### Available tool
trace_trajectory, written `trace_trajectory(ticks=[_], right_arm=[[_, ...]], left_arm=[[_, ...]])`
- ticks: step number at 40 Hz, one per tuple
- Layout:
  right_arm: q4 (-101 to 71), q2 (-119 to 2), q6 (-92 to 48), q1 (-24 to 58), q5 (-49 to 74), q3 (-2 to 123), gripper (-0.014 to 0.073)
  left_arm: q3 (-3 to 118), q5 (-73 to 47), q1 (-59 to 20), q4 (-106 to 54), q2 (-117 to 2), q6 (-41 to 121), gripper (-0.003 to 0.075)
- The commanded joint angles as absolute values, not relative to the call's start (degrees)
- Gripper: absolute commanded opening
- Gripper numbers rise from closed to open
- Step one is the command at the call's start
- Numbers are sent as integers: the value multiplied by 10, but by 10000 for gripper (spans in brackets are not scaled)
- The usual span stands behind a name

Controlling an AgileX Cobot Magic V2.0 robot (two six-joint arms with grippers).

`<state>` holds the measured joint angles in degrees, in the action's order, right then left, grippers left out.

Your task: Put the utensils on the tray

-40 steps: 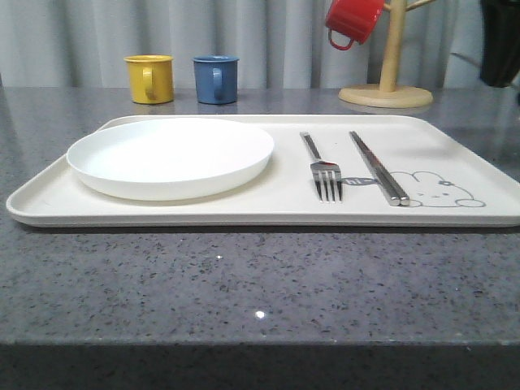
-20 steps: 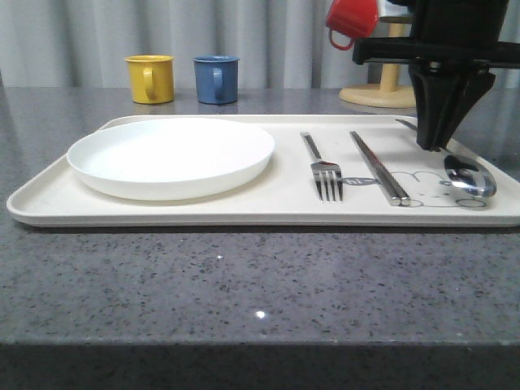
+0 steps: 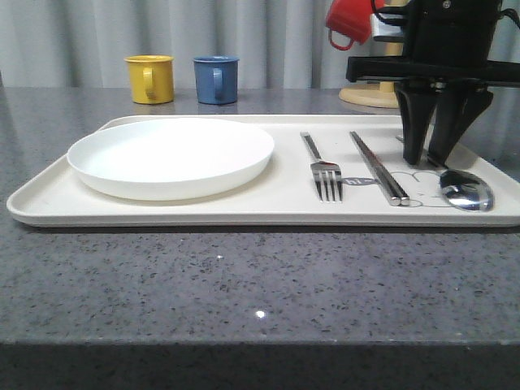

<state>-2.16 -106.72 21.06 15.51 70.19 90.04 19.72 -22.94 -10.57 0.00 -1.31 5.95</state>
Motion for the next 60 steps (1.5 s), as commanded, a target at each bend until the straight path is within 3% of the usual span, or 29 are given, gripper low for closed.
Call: trace_trajectory(ticks=[1,5,14,25,28,30,43,55,60], right_arm=[[-15,-1038,210,154,715,922,386],[-14,-1029,210,154,729,947,430],[-11,-982,196,154,752,1025,391],[-11,-903,127,154,743,1027,0],[-11,-882,108,154,736,1014,-74],[-11,-865,99,154,723,997,-65],[-12,-663,60,154,544,733,-69],[-8,-407,56,154,253,399,-69],[16,-302,56,154,223,299,-69]], left_arm=[[212,-185,-106,-7,-20,54,-18],[212,-185,-106,-7,-20,54,-18],[212,-185,-106,-7,-20,54,-18],[212,-185,-106,-7,-20,54,-18],[212,-185,-106,-7,-20,54,-18],[212,-185,-106,-7,-20,54,-18],[212,-185,-106,-7,-20,54,-18],[212,-185,-106,-7,-20,54,-18],[212,-185,-106,-7,-20,54,-18]])
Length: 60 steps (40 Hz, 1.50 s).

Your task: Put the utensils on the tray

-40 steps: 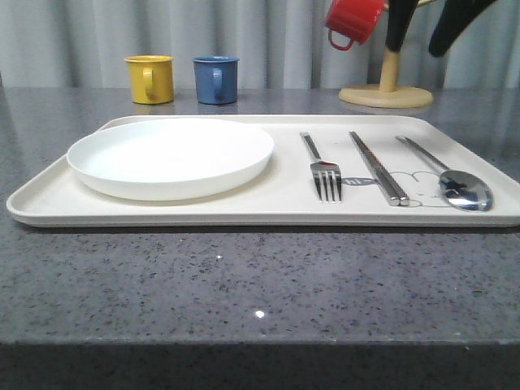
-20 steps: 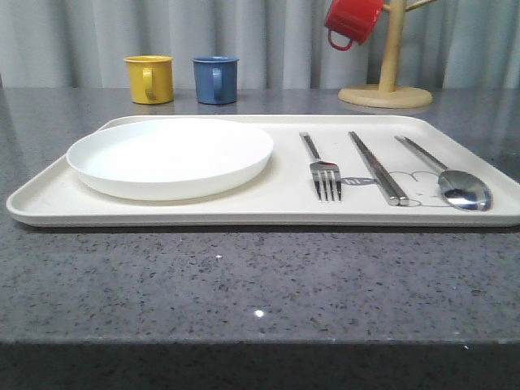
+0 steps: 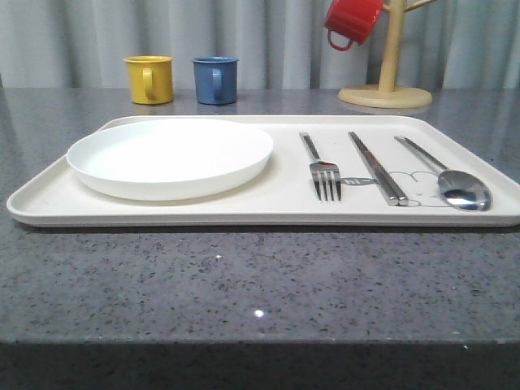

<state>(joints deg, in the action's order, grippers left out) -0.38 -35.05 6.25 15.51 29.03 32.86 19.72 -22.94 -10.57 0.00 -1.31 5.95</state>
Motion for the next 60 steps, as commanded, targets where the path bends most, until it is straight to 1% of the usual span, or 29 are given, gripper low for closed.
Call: trace_trajectory(ticks=[1,8,13,51,57,60], right_arm=[[19,-281,56,154,225,284,-69],[25,-178,56,154,231,231,-69],[25,-150,56,154,242,228,-69],[25,-148,56,154,242,228,-69],[25,-148,56,154,242,228,-69],[25,-148,56,154,242,228,-69]], left_arm=[[212,-185,-106,-7,-20,54,-18],[212,-185,-106,-7,-20,54,-18],[212,-185,-106,-7,-20,54,-18],[212,-185,-106,-7,-20,54,-18],[187,-179,-96,-4,-10,54,-18],[151,-163,-82,-7,3,54,-18]])
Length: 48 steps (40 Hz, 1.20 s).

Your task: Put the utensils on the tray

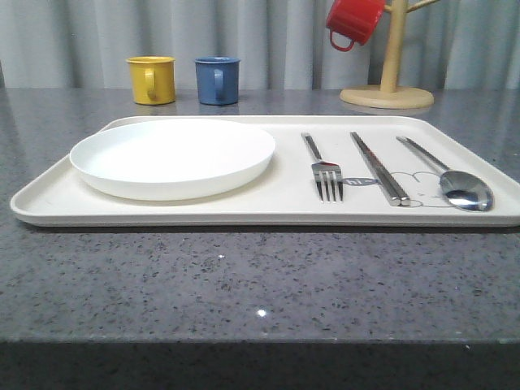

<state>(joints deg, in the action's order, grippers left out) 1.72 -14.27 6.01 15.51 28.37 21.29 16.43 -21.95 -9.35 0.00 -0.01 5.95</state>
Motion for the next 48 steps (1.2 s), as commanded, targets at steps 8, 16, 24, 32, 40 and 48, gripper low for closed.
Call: trace_trajectory(ticks=[8,16,24,32,40,48], right_arm=[[25,-148,56,154,242,228,-69],[25,-148,56,154,242,228,-69],[25,-148,56,154,242,228,-69],[25,-148,56,154,242,228,-69],[25,-148,56,154,242,228,-69],[25,-148,56,154,242,228,-69]], left_arm=[[42,-68,-47,-17,16,54,-18],[-3,-63,-38,-18,16,54,-18],[-4,-64,-38,-18,16,54,-18],[-4,-64,-38,-18,16,54,-18],[-4,-64,-38,-18,16,54,-18],[-4,-64,-38,-18,16,54,-18]])
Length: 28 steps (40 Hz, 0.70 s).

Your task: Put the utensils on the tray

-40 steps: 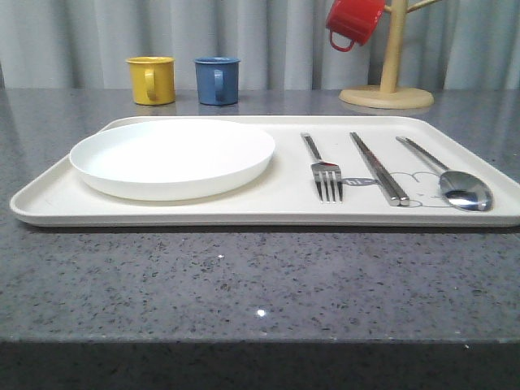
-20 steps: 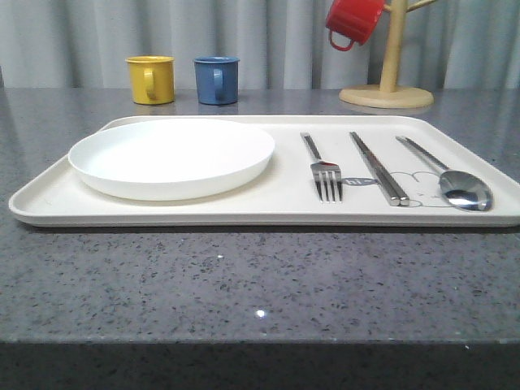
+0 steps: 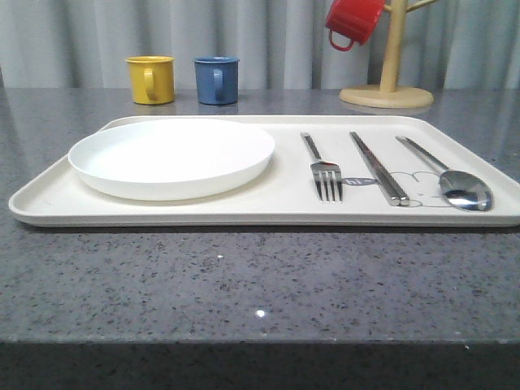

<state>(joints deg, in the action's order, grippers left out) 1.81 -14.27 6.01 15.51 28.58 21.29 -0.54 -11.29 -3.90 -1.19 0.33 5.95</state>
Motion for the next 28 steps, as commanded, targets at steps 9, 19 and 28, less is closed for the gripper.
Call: trace_trajectory(ticks=[9,19,28], right_arm=[[41,-147,56,153,227,216,-69],[18,-88,48,79,118,96,-69],[-23,0,48,-10,98,2,-69]], left_arm=[[-4,-64,-38,-18,16,54,-18],[-4,-64,-38,-18,16,54,-18],[-4,-64,-38,-18,16,54,-18]])
